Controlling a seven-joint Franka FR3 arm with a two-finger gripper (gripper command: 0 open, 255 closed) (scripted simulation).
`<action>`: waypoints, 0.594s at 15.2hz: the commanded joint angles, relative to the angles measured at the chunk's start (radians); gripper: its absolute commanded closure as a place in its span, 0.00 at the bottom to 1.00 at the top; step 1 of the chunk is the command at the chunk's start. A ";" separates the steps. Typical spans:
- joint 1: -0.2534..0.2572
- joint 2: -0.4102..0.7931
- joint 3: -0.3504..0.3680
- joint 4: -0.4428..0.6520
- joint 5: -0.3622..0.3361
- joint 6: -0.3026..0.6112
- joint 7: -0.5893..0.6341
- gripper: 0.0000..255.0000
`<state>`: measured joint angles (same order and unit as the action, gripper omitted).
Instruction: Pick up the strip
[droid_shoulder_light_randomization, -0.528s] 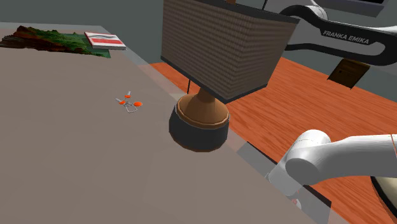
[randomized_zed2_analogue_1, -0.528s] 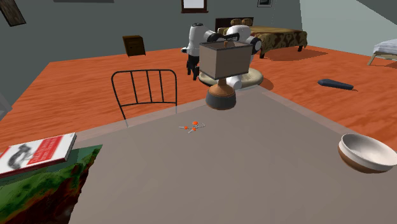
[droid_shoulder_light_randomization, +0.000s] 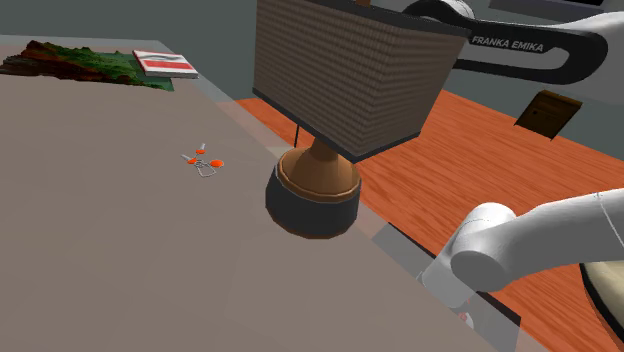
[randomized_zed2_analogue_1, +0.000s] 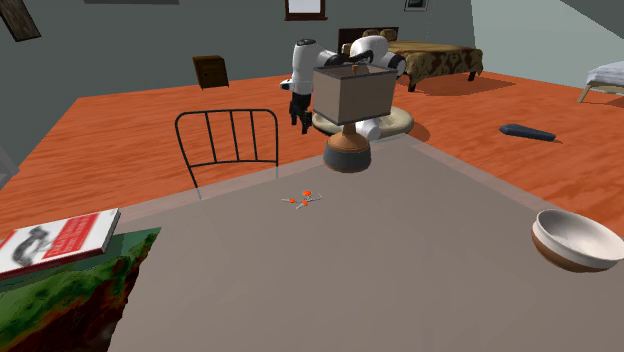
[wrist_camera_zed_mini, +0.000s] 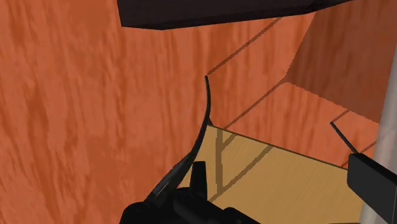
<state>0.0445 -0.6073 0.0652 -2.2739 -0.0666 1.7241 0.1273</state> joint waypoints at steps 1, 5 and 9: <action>0.015 0.066 0.028 0.049 0.014 0.007 0.020 0.00; 0.042 0.193 0.079 0.151 0.030 0.013 0.057 0.00; 0.066 0.324 0.129 0.268 0.035 0.007 0.094 0.00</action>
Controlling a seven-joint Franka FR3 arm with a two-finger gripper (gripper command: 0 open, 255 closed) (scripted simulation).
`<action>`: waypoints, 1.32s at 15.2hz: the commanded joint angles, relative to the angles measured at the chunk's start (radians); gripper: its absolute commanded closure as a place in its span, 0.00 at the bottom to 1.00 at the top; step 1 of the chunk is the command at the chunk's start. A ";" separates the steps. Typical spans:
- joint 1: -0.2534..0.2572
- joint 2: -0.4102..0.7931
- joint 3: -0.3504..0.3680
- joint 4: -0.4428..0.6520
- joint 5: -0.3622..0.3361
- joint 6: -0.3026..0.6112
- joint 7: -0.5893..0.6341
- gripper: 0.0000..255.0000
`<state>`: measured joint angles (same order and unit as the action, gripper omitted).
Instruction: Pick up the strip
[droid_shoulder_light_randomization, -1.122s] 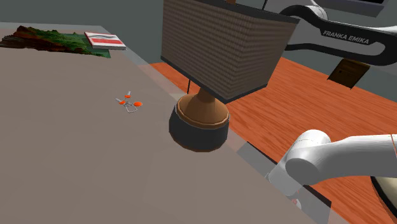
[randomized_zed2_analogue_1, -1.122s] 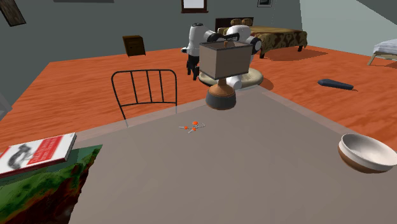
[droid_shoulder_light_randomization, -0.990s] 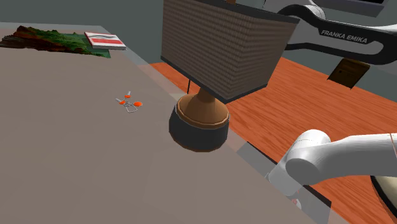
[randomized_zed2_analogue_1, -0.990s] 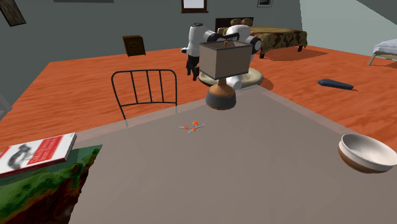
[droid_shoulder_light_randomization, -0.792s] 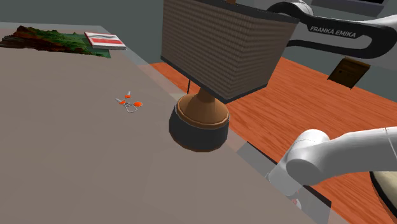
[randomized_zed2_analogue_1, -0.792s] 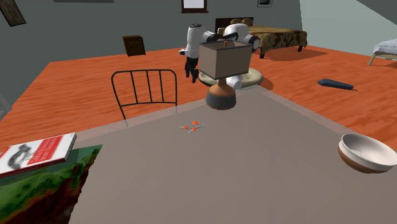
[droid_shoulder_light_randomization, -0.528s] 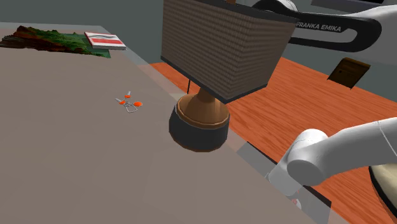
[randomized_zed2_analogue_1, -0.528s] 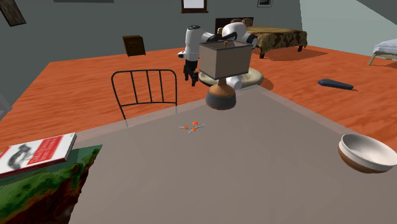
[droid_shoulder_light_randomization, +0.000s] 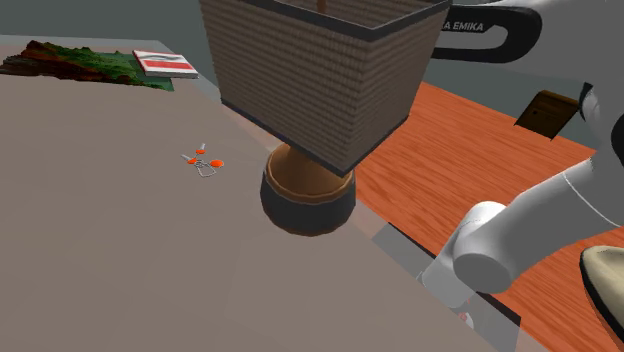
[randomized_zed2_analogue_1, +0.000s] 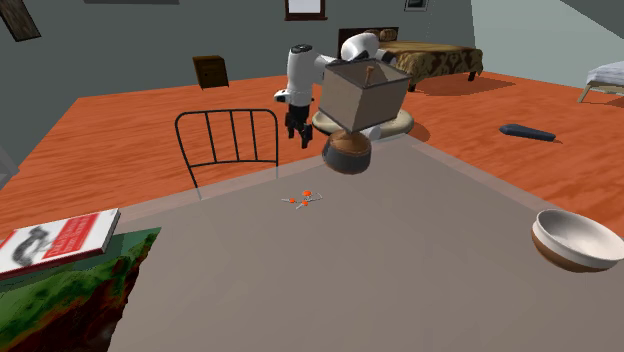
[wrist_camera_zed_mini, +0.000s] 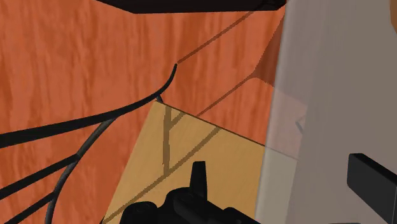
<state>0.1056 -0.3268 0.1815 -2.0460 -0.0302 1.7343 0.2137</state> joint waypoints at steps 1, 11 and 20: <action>0.011 0.077 0.024 0.072 -0.002 -0.006 0.017 0.00; 0.095 0.440 0.131 0.459 -0.056 -0.086 0.116 0.00; 0.267 0.867 0.175 1.034 -0.166 -0.288 0.177 0.00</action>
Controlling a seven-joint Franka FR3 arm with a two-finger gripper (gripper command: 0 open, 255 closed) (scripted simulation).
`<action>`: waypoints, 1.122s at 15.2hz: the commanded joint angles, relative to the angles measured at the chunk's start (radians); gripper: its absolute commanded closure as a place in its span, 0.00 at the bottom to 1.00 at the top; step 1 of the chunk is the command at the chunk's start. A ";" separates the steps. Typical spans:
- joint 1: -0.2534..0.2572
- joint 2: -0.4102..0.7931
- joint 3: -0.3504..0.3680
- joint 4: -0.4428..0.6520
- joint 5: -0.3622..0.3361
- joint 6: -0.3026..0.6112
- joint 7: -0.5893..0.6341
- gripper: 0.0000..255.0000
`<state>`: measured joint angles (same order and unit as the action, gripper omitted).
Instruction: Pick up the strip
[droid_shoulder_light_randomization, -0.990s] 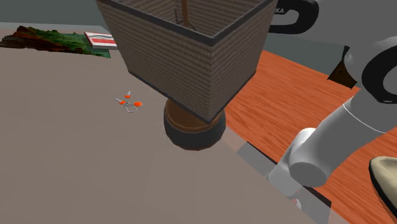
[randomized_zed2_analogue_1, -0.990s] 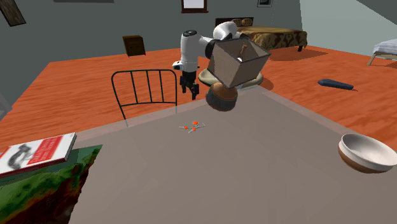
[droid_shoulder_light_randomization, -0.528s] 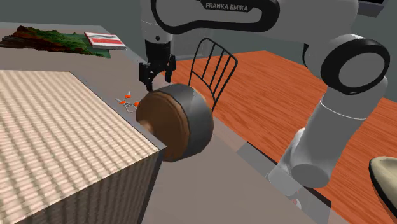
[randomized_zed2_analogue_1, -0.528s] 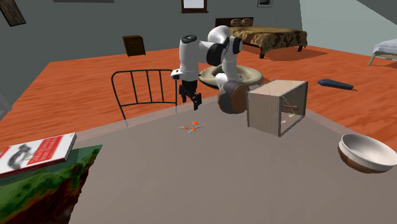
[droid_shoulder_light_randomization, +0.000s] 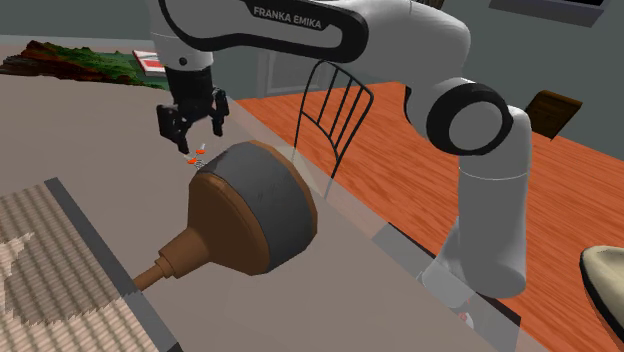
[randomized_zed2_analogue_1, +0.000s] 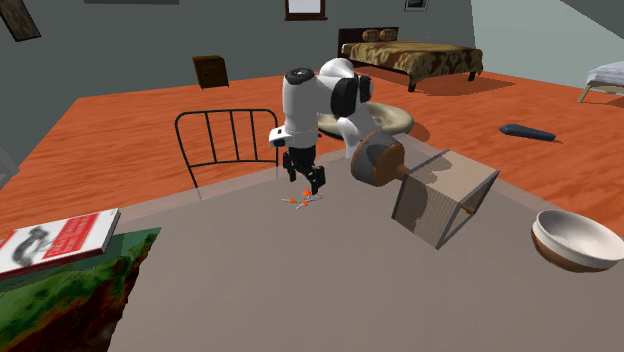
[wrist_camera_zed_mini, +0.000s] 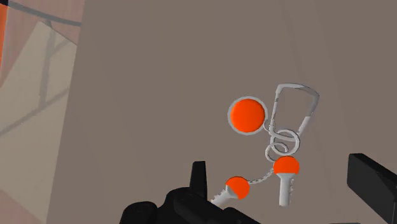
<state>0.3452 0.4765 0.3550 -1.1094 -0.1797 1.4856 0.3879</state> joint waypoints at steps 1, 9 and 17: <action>0.043 0.094 0.000 0.146 -0.023 -0.059 0.003 0.00; 0.014 0.051 0.002 -0.028 -0.011 0.071 0.009 0.00; 0.010 0.045 0.002 -0.044 -0.009 0.080 0.008 1.00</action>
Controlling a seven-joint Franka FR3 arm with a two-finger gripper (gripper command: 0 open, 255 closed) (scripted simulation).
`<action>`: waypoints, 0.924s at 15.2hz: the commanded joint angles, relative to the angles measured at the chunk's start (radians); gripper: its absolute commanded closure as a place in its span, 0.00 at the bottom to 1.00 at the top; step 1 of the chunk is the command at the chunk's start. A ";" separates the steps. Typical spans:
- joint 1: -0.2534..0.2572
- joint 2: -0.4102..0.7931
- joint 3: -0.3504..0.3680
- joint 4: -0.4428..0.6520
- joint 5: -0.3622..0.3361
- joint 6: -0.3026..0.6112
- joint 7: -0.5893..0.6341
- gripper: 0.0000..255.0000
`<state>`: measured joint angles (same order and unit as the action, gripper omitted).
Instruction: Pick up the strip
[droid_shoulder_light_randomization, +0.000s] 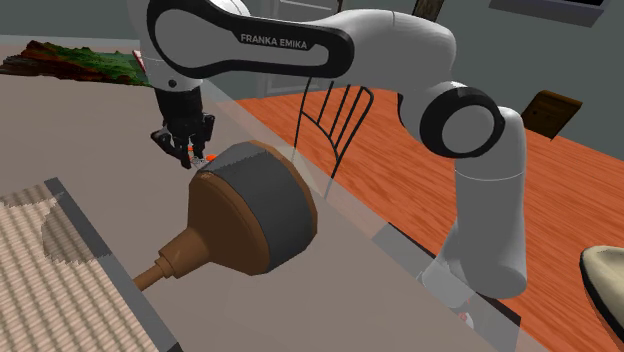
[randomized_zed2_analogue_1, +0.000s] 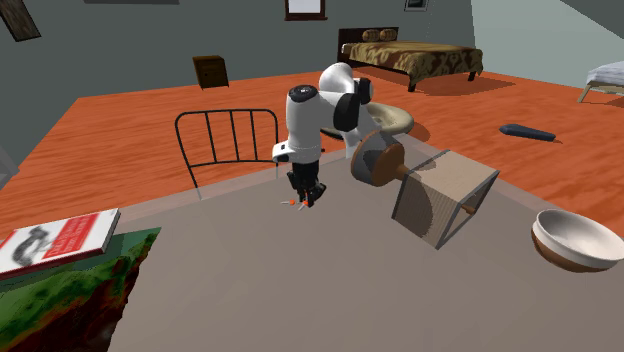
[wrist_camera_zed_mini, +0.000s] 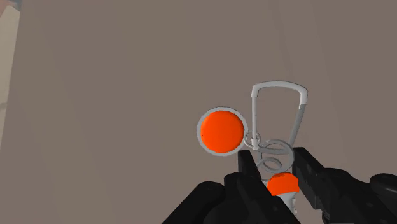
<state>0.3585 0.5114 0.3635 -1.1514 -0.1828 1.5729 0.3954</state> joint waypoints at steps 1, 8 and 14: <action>-0.008 -0.001 -0.006 -0.018 -0.003 -0.001 -0.001 1.00; 0.018 0.040 -0.008 0.121 -0.014 -0.099 -0.003 1.00; 0.052 0.097 -0.013 0.300 -0.030 -0.220 -0.010 1.00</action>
<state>0.4045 0.5985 0.3511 -0.8820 -0.2103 1.3750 0.3869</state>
